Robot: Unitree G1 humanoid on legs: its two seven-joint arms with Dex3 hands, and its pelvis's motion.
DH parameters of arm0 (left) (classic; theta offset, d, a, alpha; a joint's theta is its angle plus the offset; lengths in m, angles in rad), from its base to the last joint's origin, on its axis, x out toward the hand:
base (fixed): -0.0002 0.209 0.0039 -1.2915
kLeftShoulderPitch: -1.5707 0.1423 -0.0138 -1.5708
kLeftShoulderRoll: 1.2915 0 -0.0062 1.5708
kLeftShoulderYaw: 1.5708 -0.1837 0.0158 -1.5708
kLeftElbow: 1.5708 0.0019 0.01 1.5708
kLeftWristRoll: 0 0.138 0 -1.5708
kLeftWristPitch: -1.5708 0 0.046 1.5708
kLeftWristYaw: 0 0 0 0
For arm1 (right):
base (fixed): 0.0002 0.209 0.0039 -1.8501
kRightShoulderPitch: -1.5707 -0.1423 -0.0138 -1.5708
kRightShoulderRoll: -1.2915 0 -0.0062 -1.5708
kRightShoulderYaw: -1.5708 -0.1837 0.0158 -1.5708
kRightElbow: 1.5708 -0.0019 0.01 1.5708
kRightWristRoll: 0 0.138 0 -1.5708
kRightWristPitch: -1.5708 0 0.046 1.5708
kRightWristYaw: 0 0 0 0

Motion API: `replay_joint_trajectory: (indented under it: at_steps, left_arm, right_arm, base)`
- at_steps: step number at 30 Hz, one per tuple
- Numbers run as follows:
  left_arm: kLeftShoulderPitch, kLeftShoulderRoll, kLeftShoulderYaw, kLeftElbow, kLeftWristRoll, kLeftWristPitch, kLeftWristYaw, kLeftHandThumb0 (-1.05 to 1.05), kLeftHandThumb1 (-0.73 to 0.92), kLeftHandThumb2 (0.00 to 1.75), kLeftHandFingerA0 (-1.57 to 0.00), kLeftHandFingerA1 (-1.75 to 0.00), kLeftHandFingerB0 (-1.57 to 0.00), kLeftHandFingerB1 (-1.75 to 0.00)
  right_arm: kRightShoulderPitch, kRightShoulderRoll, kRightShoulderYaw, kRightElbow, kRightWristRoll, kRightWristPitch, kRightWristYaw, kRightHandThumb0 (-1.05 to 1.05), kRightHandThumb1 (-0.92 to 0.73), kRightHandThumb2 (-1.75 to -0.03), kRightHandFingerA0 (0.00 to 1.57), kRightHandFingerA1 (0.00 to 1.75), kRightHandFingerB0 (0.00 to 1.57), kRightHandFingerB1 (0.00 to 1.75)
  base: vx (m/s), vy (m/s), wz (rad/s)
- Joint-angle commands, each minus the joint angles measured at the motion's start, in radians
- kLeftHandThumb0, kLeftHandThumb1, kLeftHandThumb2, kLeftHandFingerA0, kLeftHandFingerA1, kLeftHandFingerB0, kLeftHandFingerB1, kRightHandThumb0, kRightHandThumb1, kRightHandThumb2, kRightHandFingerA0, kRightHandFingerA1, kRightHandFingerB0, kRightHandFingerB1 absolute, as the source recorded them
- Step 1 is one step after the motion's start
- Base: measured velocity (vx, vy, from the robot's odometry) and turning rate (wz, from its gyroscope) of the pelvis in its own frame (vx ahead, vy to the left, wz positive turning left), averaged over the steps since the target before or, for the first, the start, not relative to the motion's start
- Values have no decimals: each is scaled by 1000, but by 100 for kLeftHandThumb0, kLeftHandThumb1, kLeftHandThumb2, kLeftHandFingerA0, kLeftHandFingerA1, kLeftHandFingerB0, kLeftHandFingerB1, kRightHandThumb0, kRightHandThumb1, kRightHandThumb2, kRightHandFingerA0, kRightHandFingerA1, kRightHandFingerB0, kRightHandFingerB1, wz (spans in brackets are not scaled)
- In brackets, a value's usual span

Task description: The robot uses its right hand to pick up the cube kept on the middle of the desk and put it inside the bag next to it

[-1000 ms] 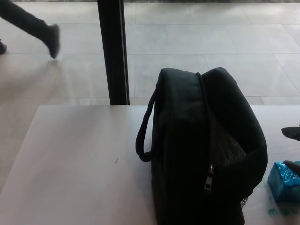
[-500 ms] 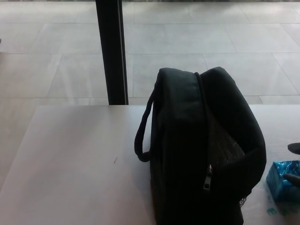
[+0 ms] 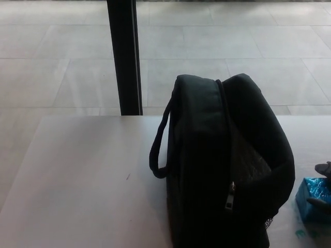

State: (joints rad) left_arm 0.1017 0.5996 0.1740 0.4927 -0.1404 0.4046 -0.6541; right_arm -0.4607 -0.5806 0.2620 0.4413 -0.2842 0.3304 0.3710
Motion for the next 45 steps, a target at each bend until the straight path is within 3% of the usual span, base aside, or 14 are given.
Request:
replay_joint_trajectory:
  at_steps: [1, 4, 9, 11, 13, 15, 19, 22, 25, 26, 29, 30, 33, 45]
  left_arm:
    - [-5, 18, 0, 2, 3, 9, 1, -47, 61, 57, -27, -53, -44, -51]
    - [-17, 24, -6, 10, 12, 6, 2, -47, 62, 57, -28, -53, -45, -51]
    - [-25, 26, -7, 16, 13, 4, 0, -48, 61, 58, -27, -52, -42, -46]
    - [-27, 22, -6, 4, 13, 26, 13, -47, 62, 57, -28, -52, -45, -48]
    - [-26, 23, -5, 1, 7, 28, 2, -48, 62, 58, -26, -52, -41, -47]
    - [-22, 21, -10, -6, 12, 35, 7, -48, 62, 58, -27, -51, -38, -45]
    - [-29, 25, -11, -13, 17, 44, 15, -46, 63, 58, -28, -51, -41, -51]
    - [-28, 32, -14, -15, 22, 26, 9, -50, 61, 57, -30, -53, -44, -50]
    - [-38, 32, -11, 0, 17, 29, 5, -51, 59, 57, -30, -54, -43, -50]
    - [-39, 32, -10, 1, 15, 25, 3, -50, 59, 57, -29, -54, -46, -54]
    - [-39, 34, -11, 4, 13, 25, -1, -49, 59, 57, -29, -55, -51, -57]
    - [-42, 31, -6, 9, 7, 35, 0, -48, 59, 57, -29, -54, -49, -55]
    - [-44, 34, -15, 11, 16, 26, -1, -48, 62, 58, -29, -54, -42, -49]
    - [-37, 37, -15, 10, 15, 26, 6, -47, 61, 57, -30, -53, -45, -48]
  right_arm:
    - [12, -27, 35, 17, -35, 1, 71, -89, -50, -77, 0, 0, 0, 7]
    - [-34, -73, 116, 62, -58, 15, 228, -93, -53, -87, 0, 8, 0, 0]
    - [-27, -74, 87, 77, 7, 11, 278, -72, -36, -69, 7, 21, 0, 0]
    - [1, -37, 83, 44, -8, 16, 204, -51, -46, -73, 7, 47, 0, 12]
    - [33, -19, 84, -11, -43, 12, 126, -40, -53, -60, 64, 68, 6, 19]
    - [62, -10, 86, -52, -68, 22, 80, -32, -59, -59, 86, 74, 11, 25]
    - [78, 9, 112, -86, -120, 15, 31, -16, -69, -61, 76, 94, 14, 28]
    - [91, -18, 163, -66, -204, -91, -47, -18, -78, -62, 57, 150, 47, 37]
    - [91, -32, 179, -50, -225, -137, -78, -18, -80, -71, 69, 140, 78, 57]
    - [96, -33, 179, -50, -233, -142, -94, -17, -74, -86, 80, 150, 89, 84]
    - [118, -35, 180, -41, -266, -174, -168, -24, -73, -72, 81, 157, 76, 85]
    - [127, -38, 177, -42, -269, -192, -183, -26, -70, -64, 80, 145, 69, 61]
    - [141, -52, 179, -35, -291, -234, -212, -30, -68, -64, 79, 142, 63, 54]
    - [143, -78, 126, 30, -274, -373, -271, -26, -72, -69, 81, 143, 70, 59]
  base:
    - [0, 0, 0]
    - [0, 0, 0]
    - [0, 0, 0]
    - [0, 0, 0]
    - [0, 0, 0]
    - [0, 0, 0]
    - [0, 0, 0]
    - [0, 0, 0]
    - [0, 0, 0]
    - [0, 0, 0]
    - [0, 0, 0]
    - [0, 0, 0]
    - [0, 0, 0]
    - [0, 0, 0]
